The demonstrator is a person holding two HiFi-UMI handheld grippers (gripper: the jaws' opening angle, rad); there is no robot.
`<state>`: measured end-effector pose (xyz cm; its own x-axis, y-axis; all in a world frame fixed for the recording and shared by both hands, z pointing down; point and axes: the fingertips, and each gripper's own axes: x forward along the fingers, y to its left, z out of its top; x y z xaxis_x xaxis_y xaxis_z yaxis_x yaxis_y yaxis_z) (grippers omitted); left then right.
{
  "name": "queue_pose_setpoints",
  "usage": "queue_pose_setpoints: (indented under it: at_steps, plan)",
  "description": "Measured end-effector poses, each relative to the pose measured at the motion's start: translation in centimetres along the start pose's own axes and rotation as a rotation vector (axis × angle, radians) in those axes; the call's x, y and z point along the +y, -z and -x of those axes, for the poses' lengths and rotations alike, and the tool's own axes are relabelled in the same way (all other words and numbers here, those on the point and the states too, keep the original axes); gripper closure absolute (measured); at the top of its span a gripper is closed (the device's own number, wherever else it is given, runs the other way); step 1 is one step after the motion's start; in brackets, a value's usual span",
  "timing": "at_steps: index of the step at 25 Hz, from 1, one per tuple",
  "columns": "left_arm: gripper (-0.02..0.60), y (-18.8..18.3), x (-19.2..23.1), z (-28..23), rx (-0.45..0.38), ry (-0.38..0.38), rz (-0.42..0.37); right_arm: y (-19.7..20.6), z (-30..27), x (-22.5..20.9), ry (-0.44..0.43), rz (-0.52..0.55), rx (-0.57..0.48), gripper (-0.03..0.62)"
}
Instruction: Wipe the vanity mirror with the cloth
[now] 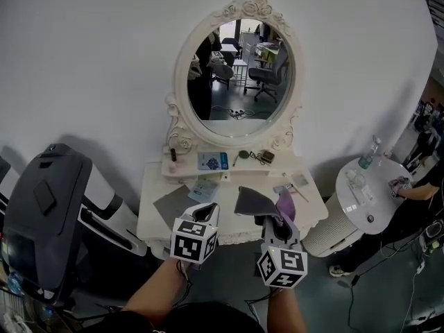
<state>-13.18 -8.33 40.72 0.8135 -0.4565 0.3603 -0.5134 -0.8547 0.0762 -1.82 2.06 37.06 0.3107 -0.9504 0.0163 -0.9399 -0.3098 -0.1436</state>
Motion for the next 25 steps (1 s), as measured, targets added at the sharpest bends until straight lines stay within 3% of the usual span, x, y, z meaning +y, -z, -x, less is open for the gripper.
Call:
queue_pose_setpoints:
  at_steps: [11, 25]
  plan:
    - [0.580, -0.8, -7.2, -5.8, -0.003, -0.011, -0.026, -1.4, 1.0, -9.2, -0.033, 0.015, -0.023, 0.546]
    - [0.580, -2.0, -6.4, -12.3, 0.022, -0.016, -0.045, -0.5, -4.5, -11.5, -0.085, 0.027, 0.001, 0.546]
